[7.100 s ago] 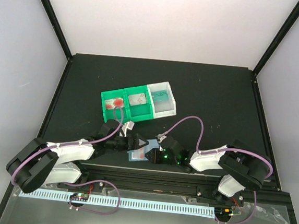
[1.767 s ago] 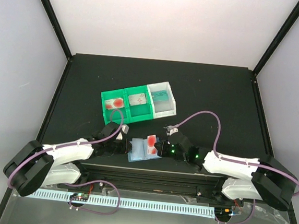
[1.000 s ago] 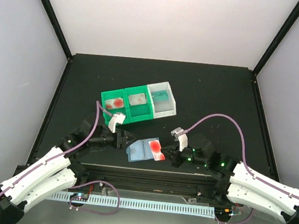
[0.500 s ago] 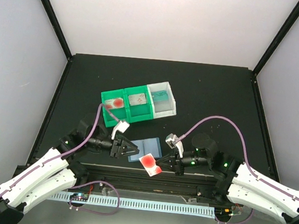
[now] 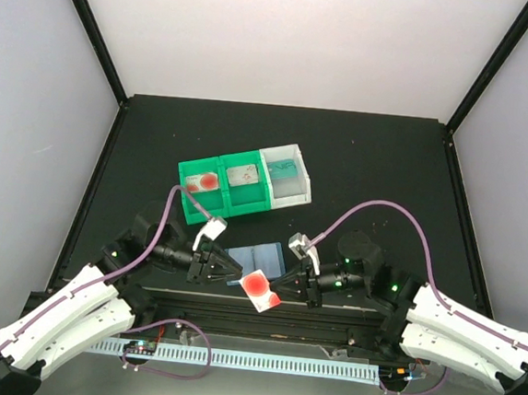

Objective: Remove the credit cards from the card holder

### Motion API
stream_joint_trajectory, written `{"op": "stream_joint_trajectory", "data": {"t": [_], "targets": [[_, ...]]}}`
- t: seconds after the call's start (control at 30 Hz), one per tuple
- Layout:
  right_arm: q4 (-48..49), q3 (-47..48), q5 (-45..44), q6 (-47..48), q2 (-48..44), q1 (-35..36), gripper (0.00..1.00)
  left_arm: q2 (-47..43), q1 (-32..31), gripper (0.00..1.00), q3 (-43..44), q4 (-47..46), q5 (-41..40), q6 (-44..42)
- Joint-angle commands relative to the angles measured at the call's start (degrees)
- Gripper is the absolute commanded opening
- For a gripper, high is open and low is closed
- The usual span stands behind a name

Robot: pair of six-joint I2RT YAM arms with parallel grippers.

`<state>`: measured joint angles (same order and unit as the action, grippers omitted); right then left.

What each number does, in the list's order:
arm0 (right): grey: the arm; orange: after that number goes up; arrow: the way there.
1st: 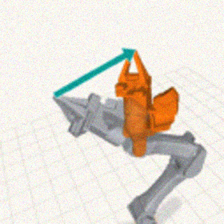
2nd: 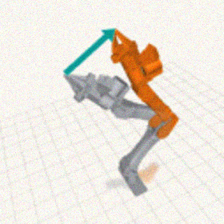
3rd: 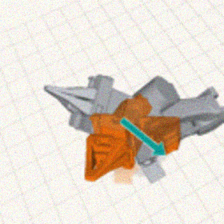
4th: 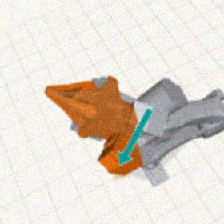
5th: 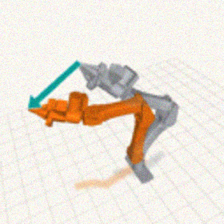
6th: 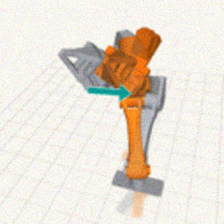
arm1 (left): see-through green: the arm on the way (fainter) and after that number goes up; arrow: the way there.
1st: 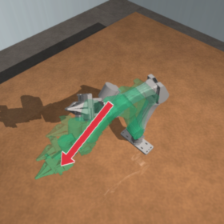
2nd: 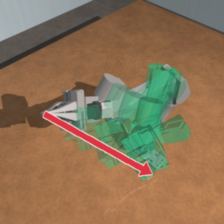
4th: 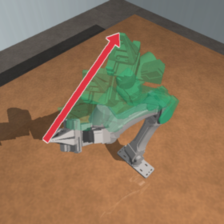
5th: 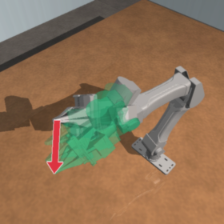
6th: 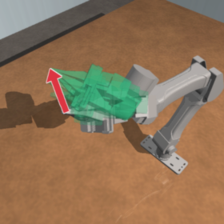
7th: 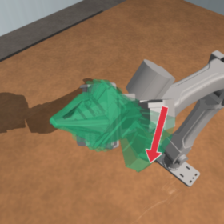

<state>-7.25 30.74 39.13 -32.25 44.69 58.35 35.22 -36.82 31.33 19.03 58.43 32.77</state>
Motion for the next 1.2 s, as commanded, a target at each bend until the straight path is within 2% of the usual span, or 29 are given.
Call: {"op": "stream_joint_trajectory", "data": {"t": [0.0, 0.27, 0.47, 0.63, 0.97, 1.07, 1.17], "targets": [[3.16, 1.78, 1.01, -1.4, 0.13, -0.26, 0.01, -0.6, 0.21, 0.36, -0.53, -1.8, 2.47, -1.1], [5.8, 1.76, 2.27, -2.96, 1.09, -0.32, 0.01, -0.31, 0.25, 0.33, -1.12, -2.51, 3.13, -1.16], [6.51, 1.62, 2.39, -3.43, 1.02, -0.25, 0.01, -0.43, 0.22, 0.13, -1.1, -2.37, 3.57, -1.35], [6.98, 1.43, 2.31, -3.83, 0.93, -0.25, 0.01, -0.5, 0.22, 0.02, -1.19, -2.42, 4.18, -1.63], [6.61, 1.43, 0.73, -4.04, 0.69, -0.25, 0.01, -2.08, 0.19, 0.01, -1.1, -2.61, 4.5, -2.25], [5.65, 1.51, -1.59, -4.21, 0.26, -0.26, 0.07, -1.86, 0.23, 0.02, -1.12, -2.59, 2.47, -1.8], [6.3, 1.01, -2.02, -4.76, -0.18, -0.25, 0.08, -1.45, 0.24, 0.02, -1.1, -2.84, 2.29, -1.94]]}}
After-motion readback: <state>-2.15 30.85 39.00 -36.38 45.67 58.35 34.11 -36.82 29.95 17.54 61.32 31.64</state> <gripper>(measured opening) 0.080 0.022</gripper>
